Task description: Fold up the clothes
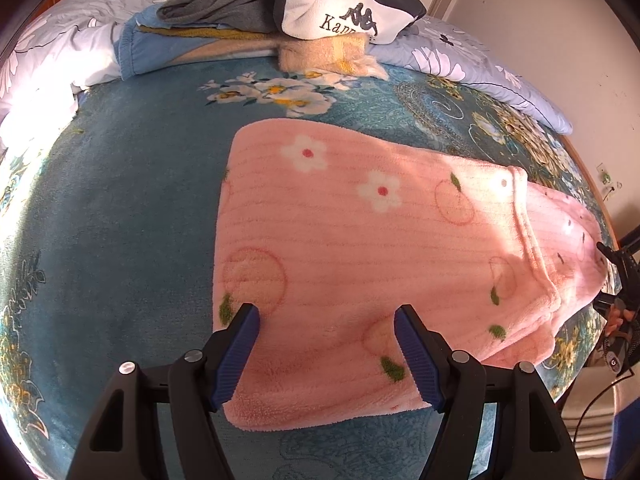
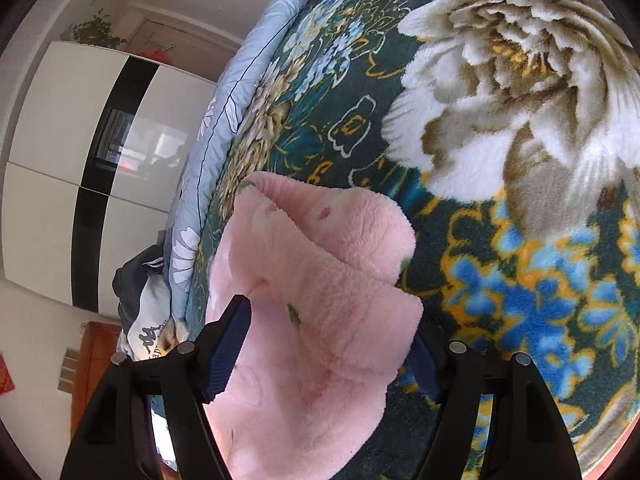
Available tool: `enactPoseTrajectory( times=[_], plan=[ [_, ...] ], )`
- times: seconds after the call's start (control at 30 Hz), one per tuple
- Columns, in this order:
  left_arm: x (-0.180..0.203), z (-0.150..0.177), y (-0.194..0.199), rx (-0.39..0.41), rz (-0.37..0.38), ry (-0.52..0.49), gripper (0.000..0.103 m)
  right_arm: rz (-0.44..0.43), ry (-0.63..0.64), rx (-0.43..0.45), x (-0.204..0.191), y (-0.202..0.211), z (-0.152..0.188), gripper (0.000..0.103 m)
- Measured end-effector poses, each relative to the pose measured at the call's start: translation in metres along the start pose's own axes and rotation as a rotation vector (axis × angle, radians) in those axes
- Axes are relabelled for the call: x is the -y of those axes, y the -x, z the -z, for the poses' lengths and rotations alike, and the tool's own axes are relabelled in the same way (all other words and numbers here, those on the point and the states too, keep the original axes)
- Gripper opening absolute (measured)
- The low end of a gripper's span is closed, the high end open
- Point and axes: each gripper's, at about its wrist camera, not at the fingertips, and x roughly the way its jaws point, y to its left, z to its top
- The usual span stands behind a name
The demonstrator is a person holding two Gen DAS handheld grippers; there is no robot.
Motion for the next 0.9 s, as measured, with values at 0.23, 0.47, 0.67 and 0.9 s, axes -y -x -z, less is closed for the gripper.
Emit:
enactPoseTrajectory(
  times=[0.23,0.47,0.67,0.9],
  plan=[
    [-0.022,0.000,0.006,0.015,0.023,0.051,0.074,0.034,0.139,0.018,-0.059,0.015,0.001,0.023],
    [-0.048,0.006,0.013,0.035,0.046,0.106,0.074,0.036,0.430,0.036,-0.172,0.040,0.036,0.022],
    [-0.069,0.018,0.010,0.017,0.070,0.153,0.074,-0.020,0.717,0.012,-0.279,0.043,0.104,0.022],
    [-0.087,0.023,0.013,0.027,0.081,0.194,0.074,-0.059,0.914,-0.108,-0.342,-0.001,0.199,0.022]
  ],
)
